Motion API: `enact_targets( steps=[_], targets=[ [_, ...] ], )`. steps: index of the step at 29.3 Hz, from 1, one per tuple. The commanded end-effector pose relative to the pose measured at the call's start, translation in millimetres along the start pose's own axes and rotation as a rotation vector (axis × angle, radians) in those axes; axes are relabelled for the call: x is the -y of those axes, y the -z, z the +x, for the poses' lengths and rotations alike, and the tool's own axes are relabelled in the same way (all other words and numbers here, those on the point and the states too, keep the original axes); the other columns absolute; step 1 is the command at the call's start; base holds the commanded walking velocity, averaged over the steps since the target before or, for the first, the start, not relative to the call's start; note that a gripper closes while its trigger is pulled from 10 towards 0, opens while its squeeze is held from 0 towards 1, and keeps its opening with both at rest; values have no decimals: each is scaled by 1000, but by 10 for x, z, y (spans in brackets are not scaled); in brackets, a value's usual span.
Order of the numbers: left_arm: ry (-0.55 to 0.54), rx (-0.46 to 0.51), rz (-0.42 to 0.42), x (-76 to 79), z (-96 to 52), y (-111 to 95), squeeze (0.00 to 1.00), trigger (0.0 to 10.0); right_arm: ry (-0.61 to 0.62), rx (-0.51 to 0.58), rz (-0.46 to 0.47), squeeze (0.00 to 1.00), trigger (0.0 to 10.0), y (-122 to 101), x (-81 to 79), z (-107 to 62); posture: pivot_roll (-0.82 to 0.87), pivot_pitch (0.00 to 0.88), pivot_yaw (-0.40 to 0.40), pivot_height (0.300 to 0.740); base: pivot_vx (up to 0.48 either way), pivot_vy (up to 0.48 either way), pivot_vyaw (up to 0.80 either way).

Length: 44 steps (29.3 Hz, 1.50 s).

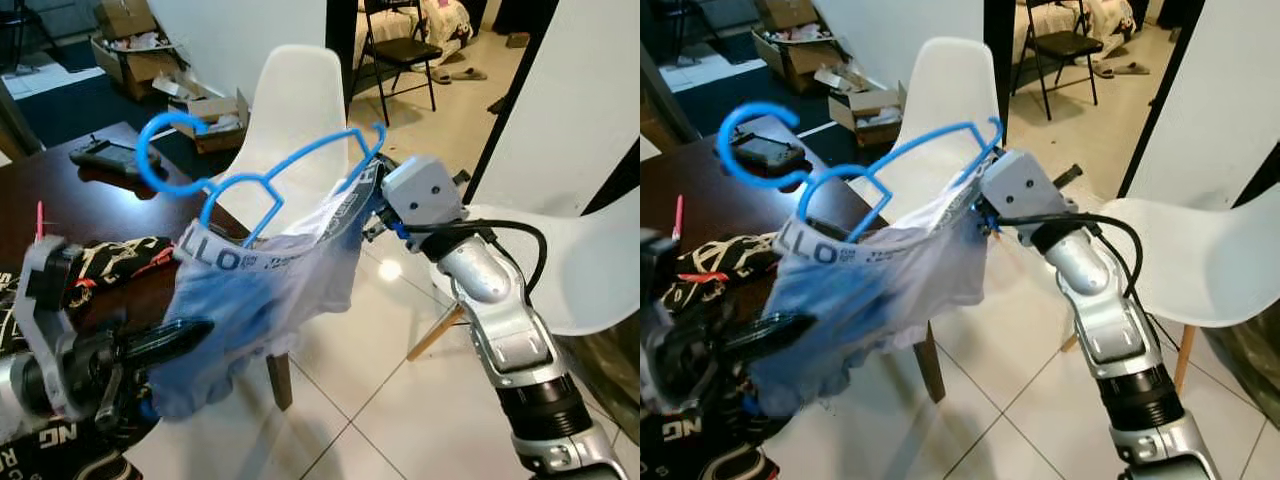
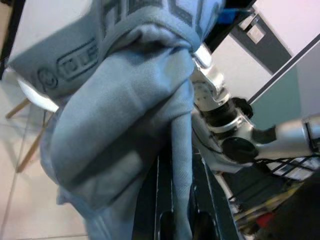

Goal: Hang hanger

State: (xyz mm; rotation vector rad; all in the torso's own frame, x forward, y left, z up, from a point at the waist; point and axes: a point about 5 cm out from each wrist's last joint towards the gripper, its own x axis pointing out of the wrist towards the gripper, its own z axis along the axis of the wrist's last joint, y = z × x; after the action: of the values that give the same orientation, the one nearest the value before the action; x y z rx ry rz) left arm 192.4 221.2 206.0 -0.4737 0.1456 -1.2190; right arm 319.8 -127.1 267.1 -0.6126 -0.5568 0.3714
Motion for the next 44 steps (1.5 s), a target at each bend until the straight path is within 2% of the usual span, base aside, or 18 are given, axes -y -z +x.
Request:
enact_targets(
  steps=[1,4,6,17,19,22,23,24,25,26,27,28,29,32,36,38,39,44],
  targets=[
    [22,-36,-7,43,2,1,0,10000,-3,7,-9,0,0,6,-10,-16,60,127,36,740,0,0,0],
    [39,-147,-95,164,-125,206,0,10000,-9,-15,-48,0,0,72,8,-44,65,127,34,740,0,0,0],
    [35,-171,-125,208,-178,254,0,10000,-9,-23,-61,0,0,100,18,-57,70,129,31,740,0,0,0],
    [89,-252,-147,320,-214,245,0,10000,-29,-4,-66,0,0,91,-27,-31,78,134,29,740,0,0,0],
    [91,-261,-142,319,-217,241,0,10000,-94,35,-6,0,0,20,-123,-18,77,134,32,740,0,0,0],
    [66,-262,-110,279,-205,216,0,10000,-208,119,207,0,0,-162,-259,-35,77,134,34,740,0,0,0],
    [64,-260,-105,268,-198,208,0,10000,-246,161,308,0,0,-255,-285,-48,77,135,34,740,0,0,0],
    [64,-260,-105,268,-198,208,0,10000,-246,161,308,0,0,-255,-285,-48,77,135,34,740,0,0,0],
    [62,-266,-94,256,-190,202,0,10000,-288,223,440,0,0,-384,-297,-65,75,136,36,740,0,0,0],
    [60,-270,-86,249,-187,202,0,10000,-301,246,485,0,0,-430,-296,-70,75,136,36,740,0,0,0],
    [60,-270,-86,249,-187,202,0,10000,-301,246,485,0,0,-430,-296,-70,75,136,36,740,0,0,0],
    [48,-272,-67,225,-182,196,0,10000,-366,289,586,0,0,-516,-330,-119,74,136,36,740,0,0,0],
    [48,-272,-67,225,-182,196,0,10000,-366,289,586,0,0,-516,-330,-119,74,136,36,740,0,0,0],
    [7,-262,-33,157,-178,165,0,10000,-484,332,685,0,0,-604,-393,-223,76,138,36,740,0,0,0],
    [-17,-251,-16,120,-183,141,0,10000,-517,320,674,0,0,-588,-404,-256,76,137,36,740,0,0,0],
    [-74,-227,34,31,-182,85,0,10000,-648,286,659,0,0,-560,-493,-379,72,138,34,740,0,0,0],
    [-74,-227,34,31,-182,85,0,10000,-648,286,659,0,0,-560,-493,-379,72,138,34,740,0,0,0],
    [-151,-197,104,-94,-146,44,0,10000,-873,249,698,0,0,-604,-663,-614,67,139,30,740,0,0,0]
  ],
)
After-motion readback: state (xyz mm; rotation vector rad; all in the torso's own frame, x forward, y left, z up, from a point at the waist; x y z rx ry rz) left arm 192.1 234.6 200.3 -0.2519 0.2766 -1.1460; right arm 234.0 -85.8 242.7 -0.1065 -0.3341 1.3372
